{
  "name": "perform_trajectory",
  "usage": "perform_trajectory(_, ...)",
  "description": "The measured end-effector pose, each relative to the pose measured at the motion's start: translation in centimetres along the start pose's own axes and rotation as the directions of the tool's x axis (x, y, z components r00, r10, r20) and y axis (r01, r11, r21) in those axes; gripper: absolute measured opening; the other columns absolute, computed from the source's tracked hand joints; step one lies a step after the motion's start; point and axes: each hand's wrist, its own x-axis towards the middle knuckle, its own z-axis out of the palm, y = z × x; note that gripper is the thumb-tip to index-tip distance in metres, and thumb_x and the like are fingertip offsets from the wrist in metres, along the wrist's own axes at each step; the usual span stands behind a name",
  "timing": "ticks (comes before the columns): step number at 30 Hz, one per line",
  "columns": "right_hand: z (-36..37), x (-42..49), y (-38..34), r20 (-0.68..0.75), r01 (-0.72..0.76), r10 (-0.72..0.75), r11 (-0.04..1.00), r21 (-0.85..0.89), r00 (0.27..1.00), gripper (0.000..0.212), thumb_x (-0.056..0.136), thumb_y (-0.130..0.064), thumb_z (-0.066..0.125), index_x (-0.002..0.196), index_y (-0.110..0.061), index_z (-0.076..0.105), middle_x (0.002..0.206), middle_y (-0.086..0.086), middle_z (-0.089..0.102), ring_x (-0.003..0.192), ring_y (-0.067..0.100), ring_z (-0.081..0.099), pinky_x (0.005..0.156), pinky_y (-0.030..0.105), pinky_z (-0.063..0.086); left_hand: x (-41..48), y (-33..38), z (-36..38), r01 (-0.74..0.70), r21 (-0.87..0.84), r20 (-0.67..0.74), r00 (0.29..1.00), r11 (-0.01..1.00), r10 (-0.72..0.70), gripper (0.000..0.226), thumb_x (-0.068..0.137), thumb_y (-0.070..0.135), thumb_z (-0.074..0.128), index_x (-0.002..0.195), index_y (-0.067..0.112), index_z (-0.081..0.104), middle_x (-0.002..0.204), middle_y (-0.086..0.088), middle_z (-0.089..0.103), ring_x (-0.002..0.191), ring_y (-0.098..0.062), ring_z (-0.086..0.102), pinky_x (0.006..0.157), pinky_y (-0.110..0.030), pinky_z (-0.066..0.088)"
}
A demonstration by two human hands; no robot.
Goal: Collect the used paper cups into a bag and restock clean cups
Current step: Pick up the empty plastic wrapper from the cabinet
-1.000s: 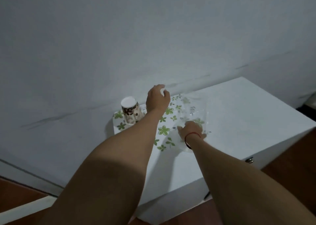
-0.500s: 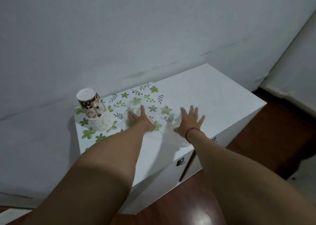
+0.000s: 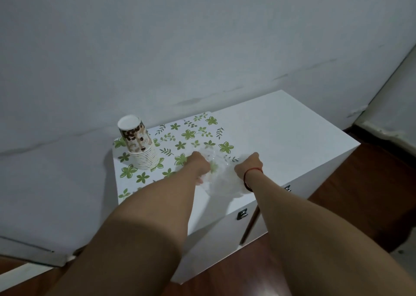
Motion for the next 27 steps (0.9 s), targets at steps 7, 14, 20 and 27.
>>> perform_trajectory(7,-3.4,-2.7,-4.0,-0.148,0.133,-0.113,0.981,0.139,0.983,0.034,0.085,0.002,0.052,0.119,0.001,0.046,0.126,0.019,0.050,0.104,0.035,0.057,0.089,0.036,0.049,-5.3,4.8,-4.4,-0.203,-0.317,-0.014,0.978,0.926,0.209,0.040,0.094,0.012,0.051,0.133,0.004,0.048,0.105,-0.009,0.058,0.072,-0.017,0.062,0.049,-0.028,0.057)
perform_trajectory(14,-8.2,-9.0,-13.7,-0.234,0.450,-0.396,0.853,0.263,0.888,0.039,0.088,0.002,0.050,0.127,-0.002,0.046,0.131,0.017,0.046,0.112,0.035,0.055,0.089,0.032,0.046,-11.4,9.5,-13.7,-0.479,-0.373,-0.335,0.868,0.795,0.366,0.020,0.088,0.017,0.058,0.107,0.011,0.057,0.104,-0.012,0.063,0.077,-0.020,0.063,0.058,-0.034,0.060)
perform_trajectory(20,-5.6,-15.5,-19.5,-0.141,0.601,-0.587,0.751,0.272,0.797,0.040,0.089,0.001,0.049,0.129,-0.001,0.046,0.133,0.018,0.046,0.114,0.036,0.055,0.093,0.034,0.046,-16.0,5.8,-22.3,-0.539,-0.384,-0.481,0.810,0.750,0.336,0.026,0.089,0.026,0.057,0.107,0.007,0.058,0.085,-0.013,0.064,0.074,-0.022,0.063,0.064,-0.039,0.061)
perform_trajectory(27,5.6,-22.7,-23.8,0.069,0.663,-0.701,0.698,0.270,0.710,0.039,0.090,-0.003,0.051,0.129,0.001,0.047,0.134,0.018,0.048,0.116,0.035,0.055,0.097,0.033,0.046,-17.6,-5.9,-32.8,-0.447,-0.420,-0.541,0.822,0.790,0.177,0.031,0.094,0.026,0.054,0.112,0.000,0.055,0.089,-0.019,0.060,0.063,-0.022,0.061,0.053,-0.038,0.060)
